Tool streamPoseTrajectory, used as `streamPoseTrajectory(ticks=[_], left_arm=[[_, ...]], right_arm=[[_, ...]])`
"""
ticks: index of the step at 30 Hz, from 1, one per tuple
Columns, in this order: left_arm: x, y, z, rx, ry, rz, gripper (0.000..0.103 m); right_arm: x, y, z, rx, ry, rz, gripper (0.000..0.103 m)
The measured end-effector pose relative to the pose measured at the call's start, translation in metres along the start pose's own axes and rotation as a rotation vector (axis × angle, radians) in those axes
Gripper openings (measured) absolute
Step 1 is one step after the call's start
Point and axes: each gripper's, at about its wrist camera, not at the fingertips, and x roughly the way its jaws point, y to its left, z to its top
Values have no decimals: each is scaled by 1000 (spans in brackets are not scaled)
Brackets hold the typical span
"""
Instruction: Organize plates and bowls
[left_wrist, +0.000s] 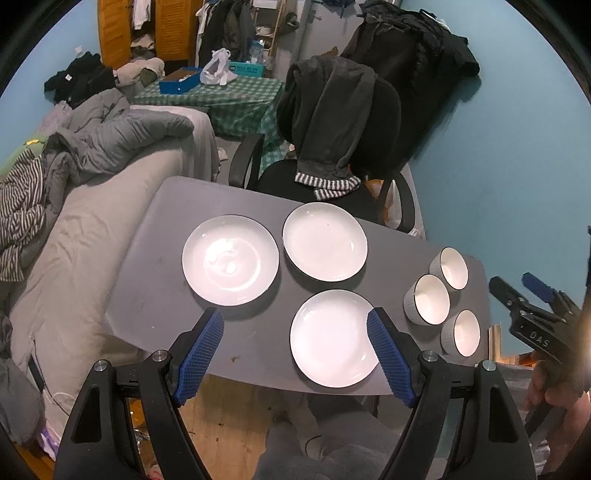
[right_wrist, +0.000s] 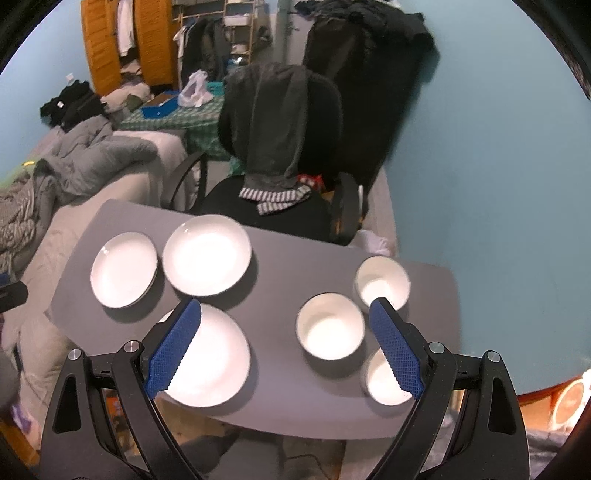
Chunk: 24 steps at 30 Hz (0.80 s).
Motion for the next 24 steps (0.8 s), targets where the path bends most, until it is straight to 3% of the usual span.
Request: streamPoseTrajectory(ticks=[8,14,24], left_arm=[[12,14,-7,-9,-12,32,81],[28,20,-10,-4,4,36,81],[81,23,-37,-8,119,22,81]], right_arm=[[22,8,2,10,35,54,91],[51,14,-6,4,108,71,91],[113,25,-33,-61,218,66,91]])
